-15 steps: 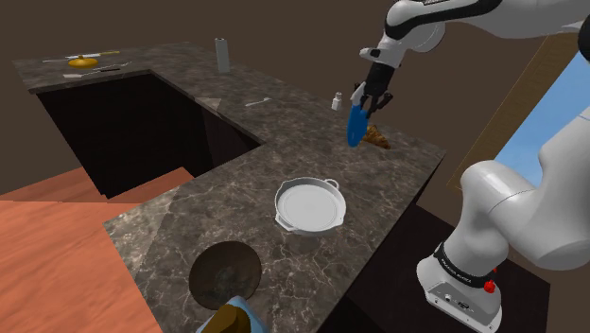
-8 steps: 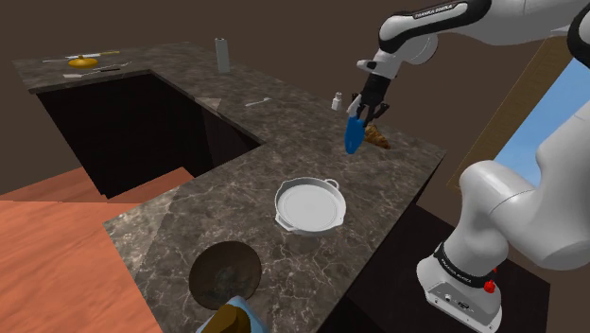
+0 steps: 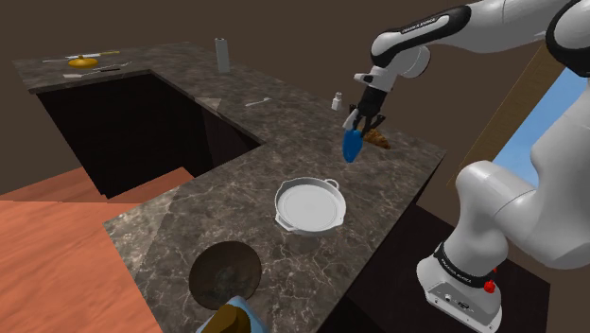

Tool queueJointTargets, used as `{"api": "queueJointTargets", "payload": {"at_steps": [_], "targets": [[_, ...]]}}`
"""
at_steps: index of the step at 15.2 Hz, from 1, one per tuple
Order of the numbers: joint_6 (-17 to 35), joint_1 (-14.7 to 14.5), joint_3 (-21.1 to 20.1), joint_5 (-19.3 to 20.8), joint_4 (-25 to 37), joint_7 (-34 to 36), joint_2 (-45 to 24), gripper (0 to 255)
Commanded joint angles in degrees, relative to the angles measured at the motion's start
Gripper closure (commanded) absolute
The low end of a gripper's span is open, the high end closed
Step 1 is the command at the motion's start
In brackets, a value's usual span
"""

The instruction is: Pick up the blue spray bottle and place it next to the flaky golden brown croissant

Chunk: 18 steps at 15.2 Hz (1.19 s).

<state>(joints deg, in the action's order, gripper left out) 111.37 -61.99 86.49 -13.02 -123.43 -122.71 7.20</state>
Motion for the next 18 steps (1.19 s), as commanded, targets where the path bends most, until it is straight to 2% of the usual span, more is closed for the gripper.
{"api": "queueJointTargets", "payload": {"at_steps": [1, 3, 5, 13, 14, 18], "targets": [[1.35, -5.47, 5.7, -0.8, -0.79, -1.05, -0.68, 255], [3.18, -9.75, 9.6, 1.11, -1.62, 0.1, 1.37, 255], [4.75, -12.48, 12.05, 2.83, -2.31, 1.12, 3.19, 255], [4.75, -12.47, 12.04, 2.84, -2.31, 1.12, 3.2, 255], [4.75, -12.39, 11.98, 2.8, -2.34, 1.08, 3.15, 0], [4.79, -12.56, 12.12, 2.9, -2.33, 1.16, 3.26, 0]]}}
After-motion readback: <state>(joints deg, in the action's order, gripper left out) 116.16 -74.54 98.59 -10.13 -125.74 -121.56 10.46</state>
